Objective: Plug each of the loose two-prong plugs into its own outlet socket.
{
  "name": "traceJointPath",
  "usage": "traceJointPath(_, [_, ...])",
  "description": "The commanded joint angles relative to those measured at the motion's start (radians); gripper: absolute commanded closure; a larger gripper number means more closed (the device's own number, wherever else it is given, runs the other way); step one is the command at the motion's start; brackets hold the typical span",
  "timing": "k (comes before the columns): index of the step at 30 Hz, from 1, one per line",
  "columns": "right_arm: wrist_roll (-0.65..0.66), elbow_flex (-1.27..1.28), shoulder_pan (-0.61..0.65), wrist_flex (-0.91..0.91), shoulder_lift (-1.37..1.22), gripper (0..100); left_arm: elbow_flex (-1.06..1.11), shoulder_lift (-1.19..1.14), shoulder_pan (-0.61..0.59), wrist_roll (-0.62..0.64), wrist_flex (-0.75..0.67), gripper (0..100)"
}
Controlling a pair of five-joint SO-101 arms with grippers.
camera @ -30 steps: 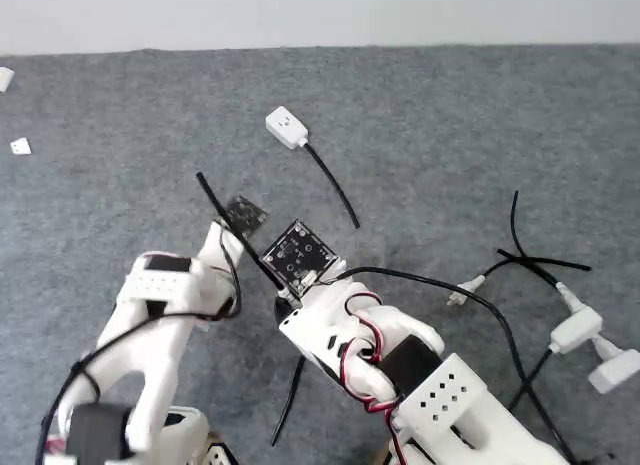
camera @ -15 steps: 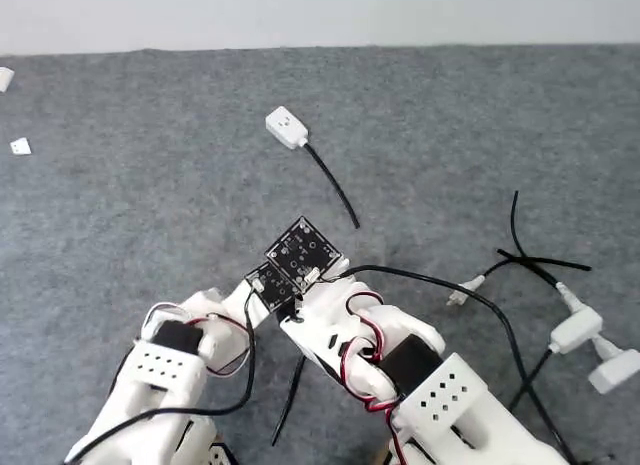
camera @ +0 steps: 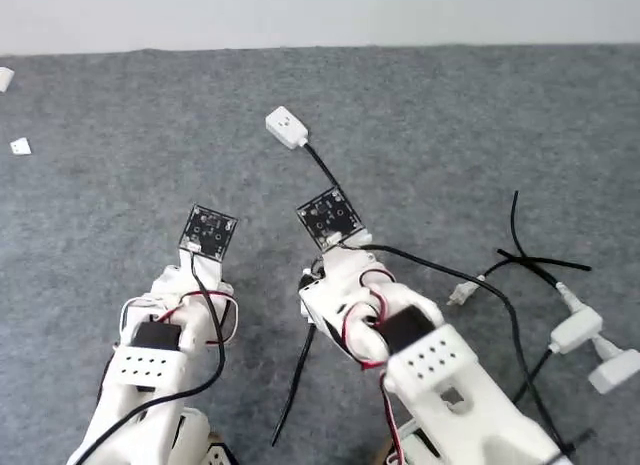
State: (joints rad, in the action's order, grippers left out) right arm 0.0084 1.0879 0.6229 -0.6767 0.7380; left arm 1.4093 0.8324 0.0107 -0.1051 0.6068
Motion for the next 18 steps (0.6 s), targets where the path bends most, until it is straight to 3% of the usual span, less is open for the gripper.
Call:
traceJointPath(1, [-0.003, -0.072, -0.030, 0.099, -0.081, 99.1, 0.018, 0.015, -0.005, 0.017, -0.061, 99])
traceJointPath(18, [0.044, -0.172, -0.105, 0.156, -0.248, 99.1, 0.021, 0.017, -0.011, 0.011, -0.060, 99])
